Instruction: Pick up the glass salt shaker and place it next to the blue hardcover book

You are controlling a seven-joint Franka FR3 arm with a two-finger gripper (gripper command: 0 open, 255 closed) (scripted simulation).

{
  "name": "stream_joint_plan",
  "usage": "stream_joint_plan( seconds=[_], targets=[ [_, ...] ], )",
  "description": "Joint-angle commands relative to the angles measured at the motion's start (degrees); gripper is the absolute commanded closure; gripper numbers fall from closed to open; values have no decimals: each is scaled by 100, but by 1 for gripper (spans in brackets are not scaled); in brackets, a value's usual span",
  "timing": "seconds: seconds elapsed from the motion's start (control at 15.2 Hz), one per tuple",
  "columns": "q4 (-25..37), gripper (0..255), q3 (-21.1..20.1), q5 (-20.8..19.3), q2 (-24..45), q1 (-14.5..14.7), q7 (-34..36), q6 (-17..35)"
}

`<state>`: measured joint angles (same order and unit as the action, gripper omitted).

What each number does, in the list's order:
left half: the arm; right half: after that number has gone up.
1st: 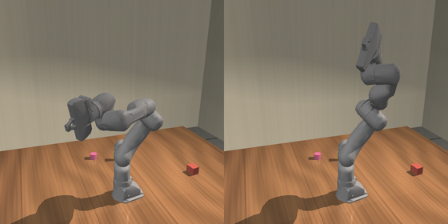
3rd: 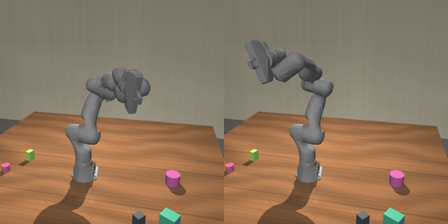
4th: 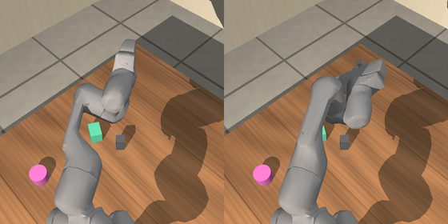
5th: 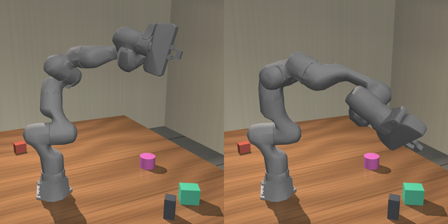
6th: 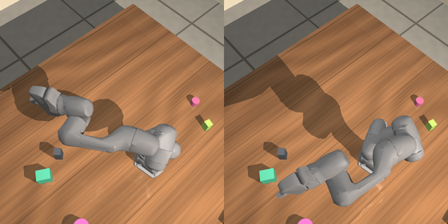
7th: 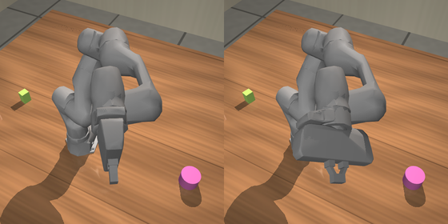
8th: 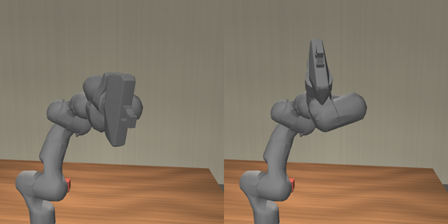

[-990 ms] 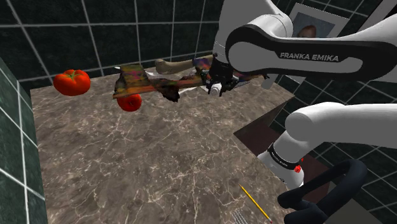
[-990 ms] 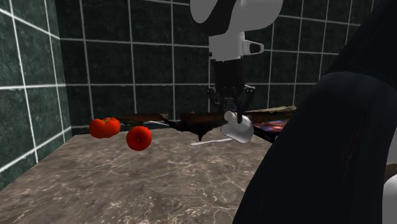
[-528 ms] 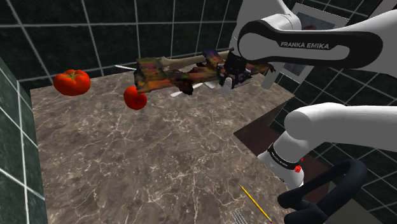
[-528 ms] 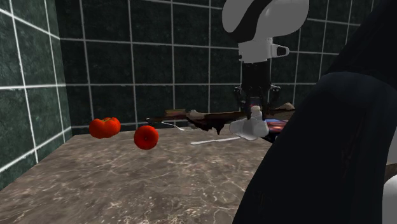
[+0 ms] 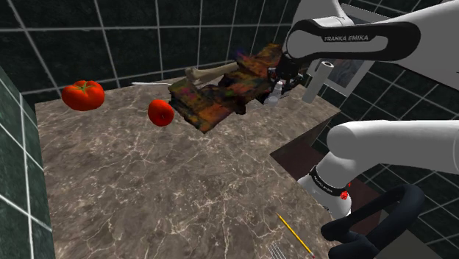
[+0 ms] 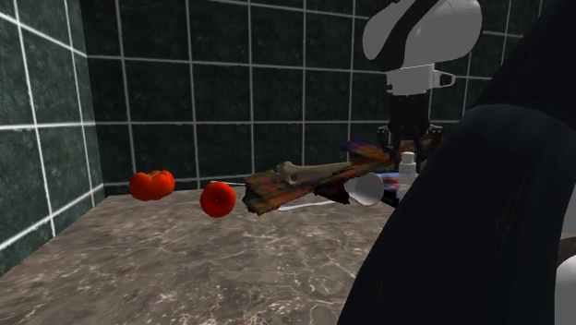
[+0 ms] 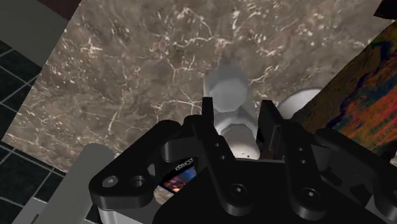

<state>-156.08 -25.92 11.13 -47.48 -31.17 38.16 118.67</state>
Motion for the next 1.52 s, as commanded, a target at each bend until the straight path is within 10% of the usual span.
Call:
stream_joint_plan(
  seconds=[0.0, 0.4, 1.45],
  targets=[
    [18, 255, 258, -177, 103, -203, -313, 110],
    [220, 255, 866, -636, 701, -788, -1077, 533],
    [-616, 255, 578, -608, 1404, -839, -884, 2062]
  ],
)
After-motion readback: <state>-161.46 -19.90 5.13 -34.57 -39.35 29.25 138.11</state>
